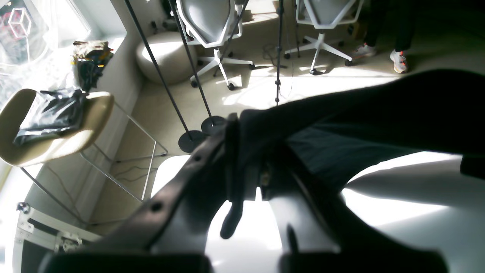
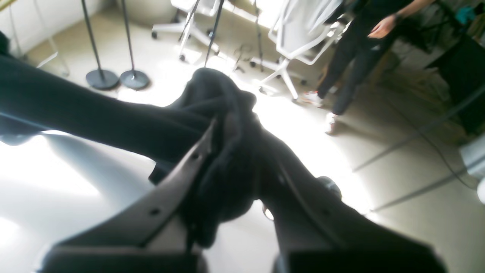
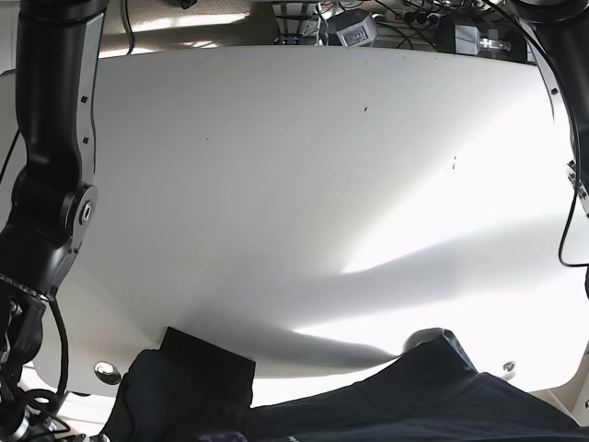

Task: Fold the T-shirt properly
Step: 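Lift the shirt with both grippers and flip it over, then lower the held shirt with both grippers and pull it taut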

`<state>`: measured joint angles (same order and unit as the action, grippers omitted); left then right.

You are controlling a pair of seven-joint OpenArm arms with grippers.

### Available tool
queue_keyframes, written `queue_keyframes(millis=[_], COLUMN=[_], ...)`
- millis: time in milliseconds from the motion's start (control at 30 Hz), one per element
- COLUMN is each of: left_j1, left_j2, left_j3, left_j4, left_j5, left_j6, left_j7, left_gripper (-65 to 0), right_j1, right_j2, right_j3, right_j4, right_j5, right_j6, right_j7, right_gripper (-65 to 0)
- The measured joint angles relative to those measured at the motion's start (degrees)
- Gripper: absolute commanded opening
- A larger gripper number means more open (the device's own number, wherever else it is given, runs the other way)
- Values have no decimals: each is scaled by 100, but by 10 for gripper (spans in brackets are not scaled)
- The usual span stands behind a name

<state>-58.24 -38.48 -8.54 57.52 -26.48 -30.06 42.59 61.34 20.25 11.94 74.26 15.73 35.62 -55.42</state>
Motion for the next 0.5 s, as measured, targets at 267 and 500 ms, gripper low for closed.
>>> queue_keyframes(millis=[267, 500], left_j1=[4868, 6472], left_j2=[575, 992], left_j3=[-2120, -2850], left_j4=[2643, 2874], left_j5=[-981, -538], left_j6=[-111, -374], left_j7=[-693, -208], left_gripper=[-650, -650], right_j1=[-4837, -6804], right_j2=[-911, -1346], right_j3=[1698, 1915], right_j4=[2498, 2708], right_j5=[376, -33], right_j6=[481, 435], right_j7=[391, 149], right_gripper=[-631, -628])
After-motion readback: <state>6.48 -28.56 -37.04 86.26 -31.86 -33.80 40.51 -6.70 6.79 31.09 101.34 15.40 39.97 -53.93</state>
